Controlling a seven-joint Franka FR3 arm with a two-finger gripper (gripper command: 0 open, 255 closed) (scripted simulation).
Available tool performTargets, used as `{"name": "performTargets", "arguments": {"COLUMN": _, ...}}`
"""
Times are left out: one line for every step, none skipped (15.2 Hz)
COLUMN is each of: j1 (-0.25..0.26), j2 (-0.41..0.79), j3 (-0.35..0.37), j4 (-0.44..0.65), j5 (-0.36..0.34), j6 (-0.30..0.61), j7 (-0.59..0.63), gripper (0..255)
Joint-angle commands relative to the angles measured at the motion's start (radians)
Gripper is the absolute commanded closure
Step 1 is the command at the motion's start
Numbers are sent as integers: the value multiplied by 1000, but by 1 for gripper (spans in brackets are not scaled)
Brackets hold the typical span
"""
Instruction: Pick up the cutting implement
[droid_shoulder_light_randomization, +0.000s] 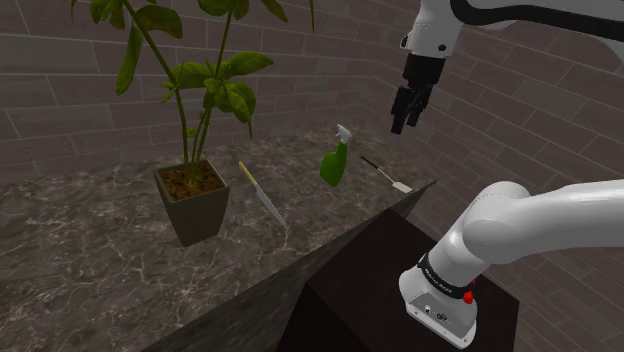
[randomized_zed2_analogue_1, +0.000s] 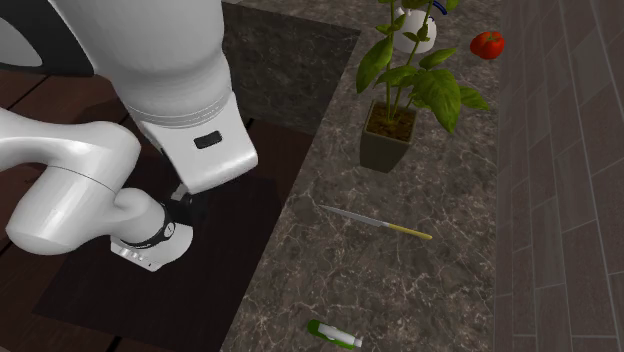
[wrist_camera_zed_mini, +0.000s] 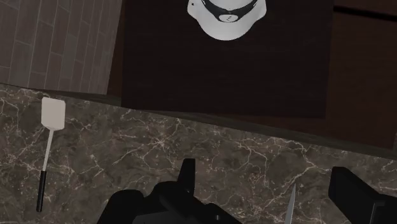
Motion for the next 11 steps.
{"name": "performTargets", "arguments": {"j1": 0, "j2": 0, "j3": 0, "j4": 0, "j5": 0, "j6": 0, "j7": 0, "gripper": 0}}
{"name": "performTargets", "arguments": {"j1": 2, "j2": 13, "j3": 9, "j4": -18, "j5": 8, "j6": 37, "j7": 12, "gripper": 0}}
{"name": "performTargets", "arguments": {"j1": 4, "j2": 28, "j3": 19, "j4": -35, "j5": 15, "j6": 75, "j7": 23, "gripper": 0}}
{"name": "performTargets", "arguments": {"j1": 6, "j2": 45, "j3": 28, "j4": -51, "j5": 22, "j6": 112, "j7": 35, "gripper": 0}}
{"name": "performTargets", "arguments": {"j1": 8, "j2": 63, "j3": 38, "j4": -65, "j5": 29, "j6": 150, "j7": 46, "gripper": 0}}
{"name": "performTargets", "arguments": {"j1": 9, "j2": 83, "j3": 47, "j4": -77, "j5": 35, "j6": 188, "j7": 58, "gripper": 0}}
{"name": "performTargets", "arguments": {"j1": 11, "j2": 105, "j3": 57, "j4": -89, "j5": 41, "j6": 227, "j7": 69, "gripper": 0}}
{"name": "performTargets", "arguments": {"j1": 13, "j2": 128, "j3": 66, "j4": -98, "j5": 46, "j6": 265, "j7": 80, "gripper": 0}}
{"name": "performTargets", "arguments": {"j1": 15, "j2": 153, "j3": 76, "j4": -106, "j5": 51, "j6": 303, "j7": 91, "gripper": 0}}
{"name": "performTargets", "arguments": {"j1": 16, "j2": 179, "j3": 85, "j4": -113, "j5": 56, "j6": 342, "j7": 103, "gripper": 0}}
{"name": "performTargets", "arguments": {"j1": 17, "j2": 207, "j3": 95, "j4": -118, "j5": 60, "j6": 380, "j7": 114, "gripper": 0}}
